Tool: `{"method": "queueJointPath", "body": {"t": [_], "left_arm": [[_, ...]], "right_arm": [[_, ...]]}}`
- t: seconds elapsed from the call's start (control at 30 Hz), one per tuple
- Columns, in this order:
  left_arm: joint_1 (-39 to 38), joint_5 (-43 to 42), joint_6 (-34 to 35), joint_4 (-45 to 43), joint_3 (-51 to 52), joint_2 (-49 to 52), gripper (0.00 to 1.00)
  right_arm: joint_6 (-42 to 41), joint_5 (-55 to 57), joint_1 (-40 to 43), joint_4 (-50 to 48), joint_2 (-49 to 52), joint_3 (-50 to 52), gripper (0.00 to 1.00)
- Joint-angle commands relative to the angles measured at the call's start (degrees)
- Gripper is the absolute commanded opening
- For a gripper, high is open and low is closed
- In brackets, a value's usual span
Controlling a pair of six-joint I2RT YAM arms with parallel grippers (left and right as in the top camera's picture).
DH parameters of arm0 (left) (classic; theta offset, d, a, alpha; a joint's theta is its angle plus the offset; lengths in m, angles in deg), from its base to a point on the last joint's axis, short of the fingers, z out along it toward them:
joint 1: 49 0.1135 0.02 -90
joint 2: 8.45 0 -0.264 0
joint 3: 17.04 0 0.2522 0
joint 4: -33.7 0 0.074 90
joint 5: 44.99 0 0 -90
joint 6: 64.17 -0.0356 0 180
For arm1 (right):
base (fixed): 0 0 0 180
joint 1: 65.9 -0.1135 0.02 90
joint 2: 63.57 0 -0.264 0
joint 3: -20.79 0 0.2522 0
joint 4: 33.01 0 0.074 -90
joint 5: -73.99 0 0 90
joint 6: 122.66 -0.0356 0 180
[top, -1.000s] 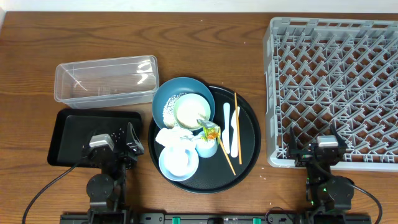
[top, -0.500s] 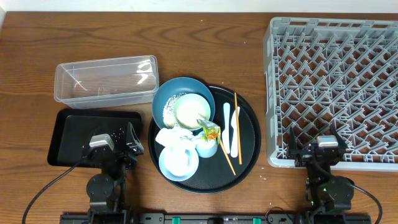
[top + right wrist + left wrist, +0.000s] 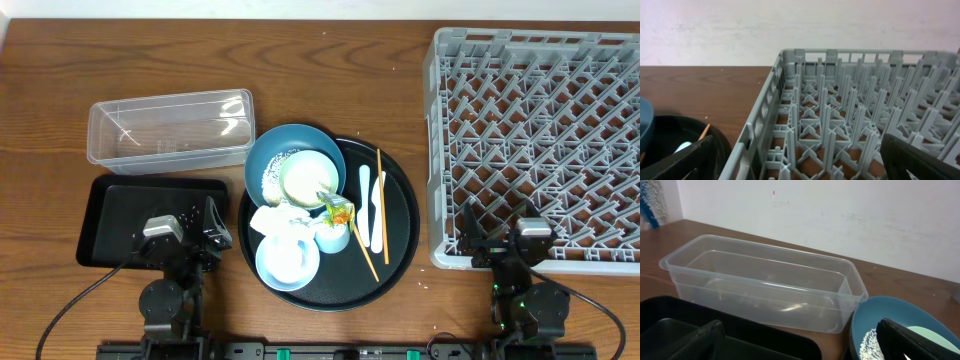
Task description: Sort waste into correct bins and load items into the dishwasher rack
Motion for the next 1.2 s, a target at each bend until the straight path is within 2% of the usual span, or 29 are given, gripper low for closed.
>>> {"method": "queueJointPath", "body": {"t": [0.0, 0.27, 0.53, 0.7, 0.9, 1.03, 1.17], "left_arm": [[0.28, -0.07, 0.72, 2.29, -0.04, -0.2, 0.98], [0.26, -0.31, 0.72, 11.72, -9.81, 6.64, 0.98], [0.22, -2.91, 0.72, 25.0, -28.94, 25.11, 0.98], [0.22, -9.42, 0.72, 36.46, -42.56, 39.3, 0.98], [0.24, -9.7, 0.7, 57.2, -57.88, 54.07, 0.98], [0.24, -9.73, 0.72, 65.0, -63.1, 60.33, 0.98], [0.24, -10.38, 0.74, 64.89, -63.08, 62.66, 0.98]], "right_arm": [[-2.78, 0.74, -0.79, 2.89, -0.26, -1.77, 0.99], [-2.8, 4.0, -0.79, 13.07, 3.37, -11.52, 0.99], [-3.72, 3.54, -0.79, 26.36, 18.93, -27.5, 0.99], [-5.81, 3.13, -0.79, 37.55, 31.36, -40.0, 0.99], [-5.75, 3.15, -0.74, 52.0, 45.79, -52.81, 0.99], [-5.81, 1.09, -0.74, 53.4, 51.36, -55.32, 0.99], [-5.79, -0.28, -0.74, 53.31, 53.0, -55.3, 0.99]]}}
